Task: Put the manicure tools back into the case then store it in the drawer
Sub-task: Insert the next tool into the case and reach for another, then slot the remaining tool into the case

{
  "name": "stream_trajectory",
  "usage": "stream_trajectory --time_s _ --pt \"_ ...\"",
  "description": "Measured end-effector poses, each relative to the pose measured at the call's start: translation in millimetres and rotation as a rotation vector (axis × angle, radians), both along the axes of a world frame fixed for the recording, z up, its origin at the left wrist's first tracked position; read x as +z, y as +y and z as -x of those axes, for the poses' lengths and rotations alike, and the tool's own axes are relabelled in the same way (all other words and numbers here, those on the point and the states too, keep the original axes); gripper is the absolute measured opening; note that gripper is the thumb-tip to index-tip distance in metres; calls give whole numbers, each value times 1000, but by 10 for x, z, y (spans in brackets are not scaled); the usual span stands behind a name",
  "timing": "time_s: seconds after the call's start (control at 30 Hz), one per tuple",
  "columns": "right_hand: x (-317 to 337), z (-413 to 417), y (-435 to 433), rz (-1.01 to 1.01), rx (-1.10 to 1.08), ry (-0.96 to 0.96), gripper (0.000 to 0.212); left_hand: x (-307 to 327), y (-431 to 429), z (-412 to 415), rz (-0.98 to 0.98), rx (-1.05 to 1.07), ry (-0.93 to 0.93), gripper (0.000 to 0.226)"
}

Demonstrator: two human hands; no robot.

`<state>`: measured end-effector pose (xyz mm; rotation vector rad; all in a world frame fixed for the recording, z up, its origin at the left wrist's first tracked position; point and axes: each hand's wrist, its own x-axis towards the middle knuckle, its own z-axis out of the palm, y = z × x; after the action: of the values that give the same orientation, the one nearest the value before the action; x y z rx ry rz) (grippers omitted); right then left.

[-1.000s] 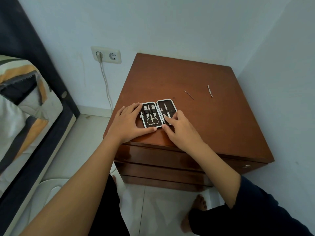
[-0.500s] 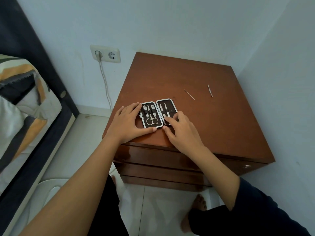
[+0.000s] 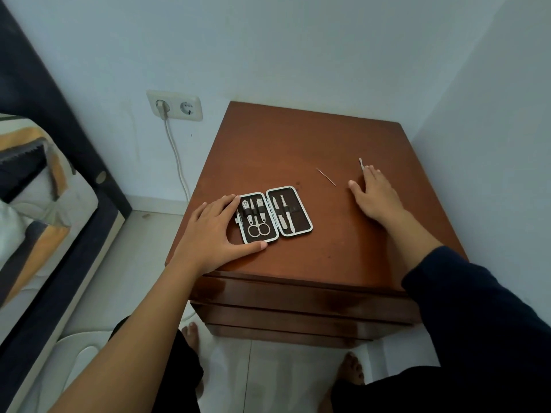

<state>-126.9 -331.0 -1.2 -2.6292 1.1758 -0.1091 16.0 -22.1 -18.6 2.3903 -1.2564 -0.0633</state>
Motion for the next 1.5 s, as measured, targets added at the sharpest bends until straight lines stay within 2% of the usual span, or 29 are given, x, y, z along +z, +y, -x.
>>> stream_trajectory --time_s 0.07,0.13,0.27,0.37,0.53,0.67,0.83,0.97,1.13,1.2,1.3,1.37,1.5 --pt "-35 1 -10 17 33 55 62 2 -1 2 -9 1 0 112" --pt "-65 54 63 26 50 24 59 2 2 2 -13 3 4 111" --pt "-87 300 363 20 61 -216 45 21 3 15 -15 4 23 110" --pt "-129 496 610 94 60 -413 28 29 3 22 -7 12 41 110" --pt "-121 676 812 125 92 -461 13 51 5 46 -18 23 51 111" --pt "-100 686 812 11 2 -534 4 50 10 49 -27 29 51 112" --pt "-27 542 733 -120 -102 -460 8 41 13 54 -20 27 55 112" --pt "77 468 671 -205 -147 -315 14 41 11 48 -15 23 47 112" --pt "99 421 761 -48 -48 -87 16 27 7 39 -18 22 43 112" --pt "136 405 789 -161 -29 -147 13 27 7 39 -17 21 45 113" --pt "191 342 913 -415 18 -351 16 33 9 39 -16 17 45 113" --pt "207 276 1053 -442 81 -444 16 38 14 40 -12 18 46 113" --pt "151 142 1294 -405 130 -471 7 41 18 43 -6 17 51 113"
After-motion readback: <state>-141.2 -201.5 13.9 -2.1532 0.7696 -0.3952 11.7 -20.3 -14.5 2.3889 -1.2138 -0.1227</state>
